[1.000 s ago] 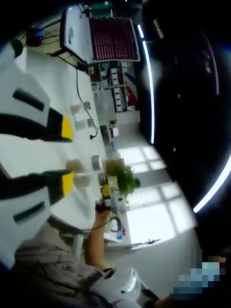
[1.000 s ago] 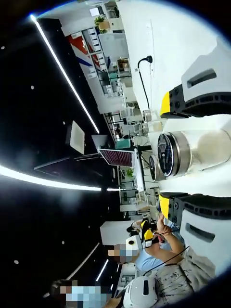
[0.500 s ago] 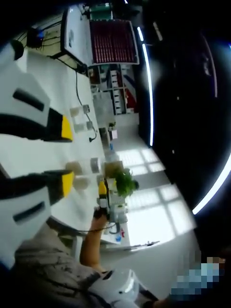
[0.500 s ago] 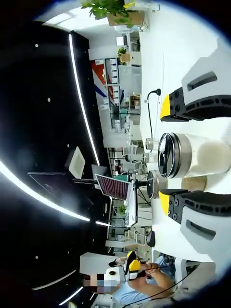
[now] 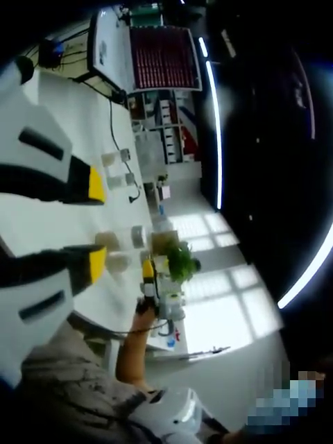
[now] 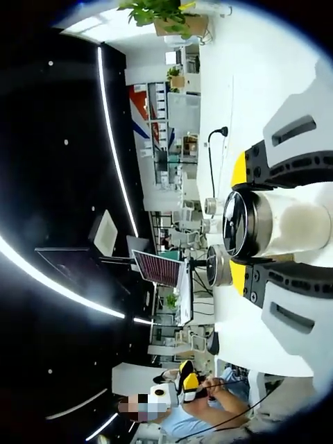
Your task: Rotate the seasoning bottle until the label or dispensing opening points toward the visible target arrow and the bottle remains upright within the marked orientation range
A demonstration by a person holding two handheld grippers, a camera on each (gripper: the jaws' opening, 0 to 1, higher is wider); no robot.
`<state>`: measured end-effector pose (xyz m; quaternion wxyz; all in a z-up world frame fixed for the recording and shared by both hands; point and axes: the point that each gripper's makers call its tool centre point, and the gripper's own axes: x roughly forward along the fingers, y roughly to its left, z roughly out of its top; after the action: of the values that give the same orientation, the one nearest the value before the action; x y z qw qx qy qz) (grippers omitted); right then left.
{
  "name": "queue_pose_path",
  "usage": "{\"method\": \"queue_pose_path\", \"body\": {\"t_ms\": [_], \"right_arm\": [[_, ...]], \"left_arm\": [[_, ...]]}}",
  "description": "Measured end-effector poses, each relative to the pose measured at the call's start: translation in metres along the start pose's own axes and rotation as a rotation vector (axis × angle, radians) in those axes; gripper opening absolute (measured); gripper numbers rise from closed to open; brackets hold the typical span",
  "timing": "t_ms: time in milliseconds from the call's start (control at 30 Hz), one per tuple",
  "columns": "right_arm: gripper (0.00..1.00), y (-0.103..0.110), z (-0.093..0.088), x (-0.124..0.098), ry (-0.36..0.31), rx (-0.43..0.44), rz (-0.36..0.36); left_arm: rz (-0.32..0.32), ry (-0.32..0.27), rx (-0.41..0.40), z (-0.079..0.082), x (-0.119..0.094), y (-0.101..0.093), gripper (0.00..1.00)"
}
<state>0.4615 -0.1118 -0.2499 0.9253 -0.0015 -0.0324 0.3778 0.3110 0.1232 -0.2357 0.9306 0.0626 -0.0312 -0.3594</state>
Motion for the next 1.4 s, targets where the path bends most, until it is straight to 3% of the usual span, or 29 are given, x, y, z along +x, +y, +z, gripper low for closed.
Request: {"method": "queue_pose_path", "body": {"t_ms": [900, 1033, 1133, 1400], "right_arm": [[0.37, -0.001, -0.001, 0.000, 0.011, 0.039, 0.103], [0.37, 0.000, -0.002, -0.001, 0.021, 0.091, 0.160], [0.37, -0.010, -0.004, 0.000, 0.024, 0.125, 0.191], [0.37, -0.007, -0.004, -0.001, 0.025, 0.090, 0.223]], "left_arm": [[-0.010, -0.011, -0.010, 0.002, 0.000, 0.000, 0.24], [-0.015, -0.008, -0.007, 0.001, 0.000, -0.003, 0.24], [-0.018, -0.007, -0.005, 0.001, 0.000, -0.004, 0.24], [-0.010, -0.019, -0.014, 0.003, -0.001, -0.003, 0.24]]}}
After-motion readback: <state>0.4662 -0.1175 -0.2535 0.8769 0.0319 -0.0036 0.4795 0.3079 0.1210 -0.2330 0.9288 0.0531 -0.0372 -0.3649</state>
